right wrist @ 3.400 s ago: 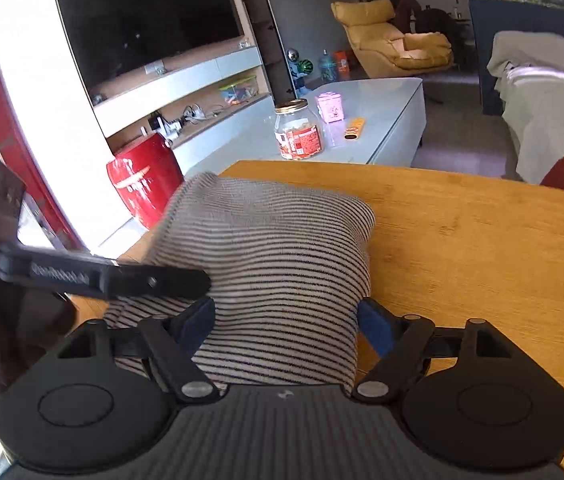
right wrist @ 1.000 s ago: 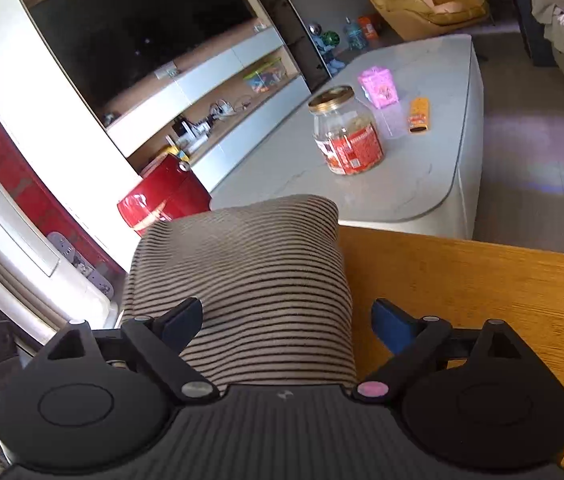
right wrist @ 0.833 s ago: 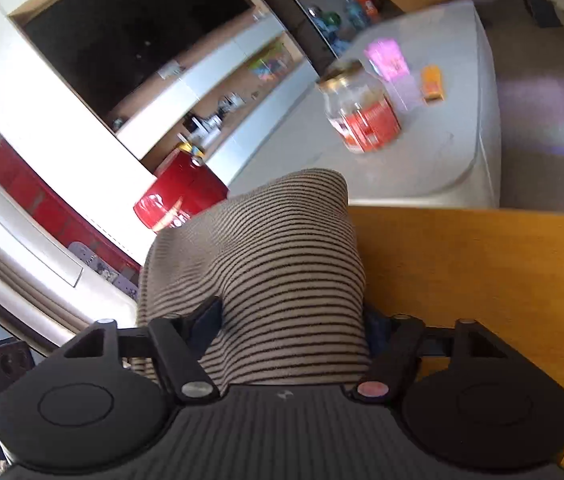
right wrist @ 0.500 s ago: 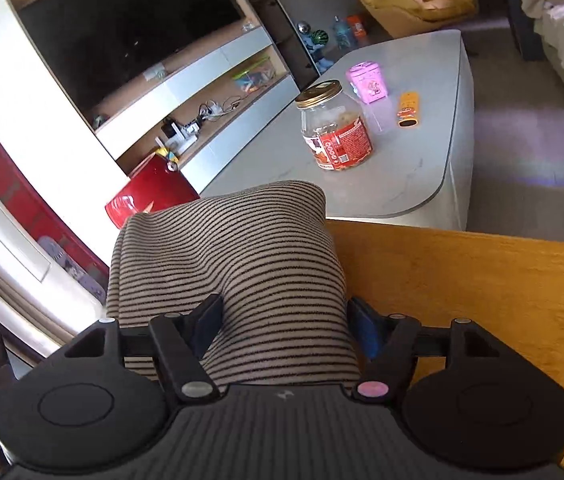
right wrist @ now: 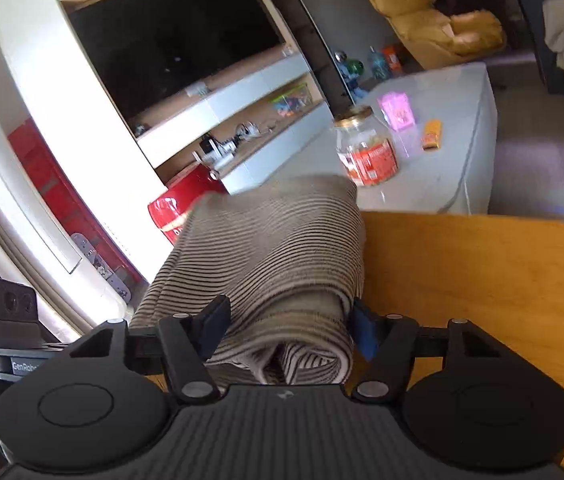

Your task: Fold clothes

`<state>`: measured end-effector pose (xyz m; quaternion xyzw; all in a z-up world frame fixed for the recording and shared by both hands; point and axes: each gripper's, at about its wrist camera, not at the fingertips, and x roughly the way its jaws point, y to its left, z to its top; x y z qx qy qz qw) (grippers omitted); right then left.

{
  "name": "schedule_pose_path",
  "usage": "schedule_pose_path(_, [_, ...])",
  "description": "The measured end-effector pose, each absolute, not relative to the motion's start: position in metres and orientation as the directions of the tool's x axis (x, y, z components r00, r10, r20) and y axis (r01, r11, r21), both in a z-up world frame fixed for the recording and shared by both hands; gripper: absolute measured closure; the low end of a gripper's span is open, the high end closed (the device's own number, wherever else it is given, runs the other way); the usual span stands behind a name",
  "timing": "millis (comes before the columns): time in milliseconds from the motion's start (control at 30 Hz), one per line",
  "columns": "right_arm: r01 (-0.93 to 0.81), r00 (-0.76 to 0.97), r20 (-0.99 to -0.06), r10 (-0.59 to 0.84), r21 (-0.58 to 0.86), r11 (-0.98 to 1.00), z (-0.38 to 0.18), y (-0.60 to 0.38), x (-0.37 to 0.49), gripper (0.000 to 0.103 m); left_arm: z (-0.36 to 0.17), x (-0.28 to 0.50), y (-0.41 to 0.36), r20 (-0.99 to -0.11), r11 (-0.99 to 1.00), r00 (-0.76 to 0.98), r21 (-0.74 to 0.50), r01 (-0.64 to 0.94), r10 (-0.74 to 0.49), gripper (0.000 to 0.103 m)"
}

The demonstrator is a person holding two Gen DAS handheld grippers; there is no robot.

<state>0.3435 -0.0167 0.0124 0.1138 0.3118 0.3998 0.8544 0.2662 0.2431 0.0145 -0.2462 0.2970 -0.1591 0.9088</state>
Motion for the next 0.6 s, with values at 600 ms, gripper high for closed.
schedule_pose_path(600, [-0.668, 0.563, -0.54, 0.625, 0.148, 0.73, 0.006, 0.004, 0.314, 0.035, 0.049, 0.263, 0.221, -0.459, 0.958, 0.874, -0.286, 0.025, -0.16, 0.043])
